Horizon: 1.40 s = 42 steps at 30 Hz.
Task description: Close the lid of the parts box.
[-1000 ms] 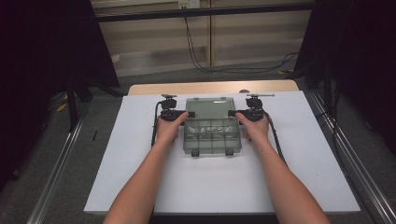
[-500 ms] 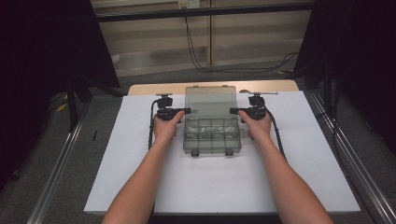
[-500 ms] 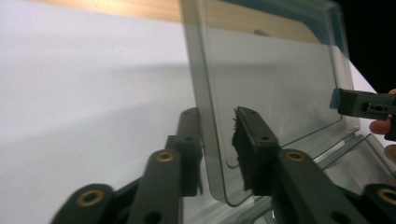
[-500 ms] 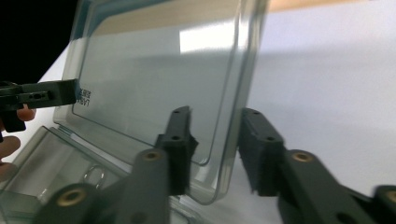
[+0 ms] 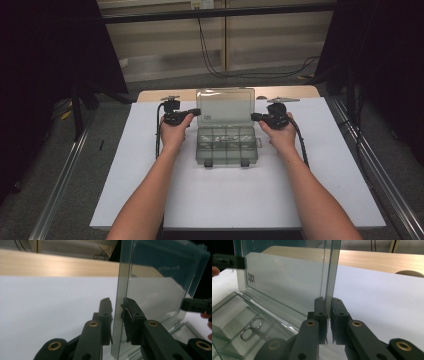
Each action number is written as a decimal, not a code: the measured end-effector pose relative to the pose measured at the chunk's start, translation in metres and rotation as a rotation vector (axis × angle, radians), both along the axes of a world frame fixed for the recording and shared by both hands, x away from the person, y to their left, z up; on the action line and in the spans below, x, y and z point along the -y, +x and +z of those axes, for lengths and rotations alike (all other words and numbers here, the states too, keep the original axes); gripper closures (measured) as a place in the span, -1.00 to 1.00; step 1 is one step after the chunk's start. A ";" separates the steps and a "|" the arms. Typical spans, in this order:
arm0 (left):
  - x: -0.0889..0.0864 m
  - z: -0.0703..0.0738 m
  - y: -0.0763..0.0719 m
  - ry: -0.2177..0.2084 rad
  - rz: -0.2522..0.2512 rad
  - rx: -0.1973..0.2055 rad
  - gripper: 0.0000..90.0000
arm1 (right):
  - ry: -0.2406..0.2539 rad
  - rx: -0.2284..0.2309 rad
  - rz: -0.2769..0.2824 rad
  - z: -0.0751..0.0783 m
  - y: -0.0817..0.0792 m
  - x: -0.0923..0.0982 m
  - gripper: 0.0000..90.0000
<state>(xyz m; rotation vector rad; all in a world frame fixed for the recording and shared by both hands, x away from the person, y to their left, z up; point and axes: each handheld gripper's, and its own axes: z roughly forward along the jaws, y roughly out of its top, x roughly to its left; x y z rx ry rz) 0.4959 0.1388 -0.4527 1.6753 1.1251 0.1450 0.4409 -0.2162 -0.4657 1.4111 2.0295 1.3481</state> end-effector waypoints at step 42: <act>-0.008 0.030 -0.023 0.051 -0.082 0.092 0.61 | -0.033 0.115 -0.079 0.049 0.002 -0.008 0.91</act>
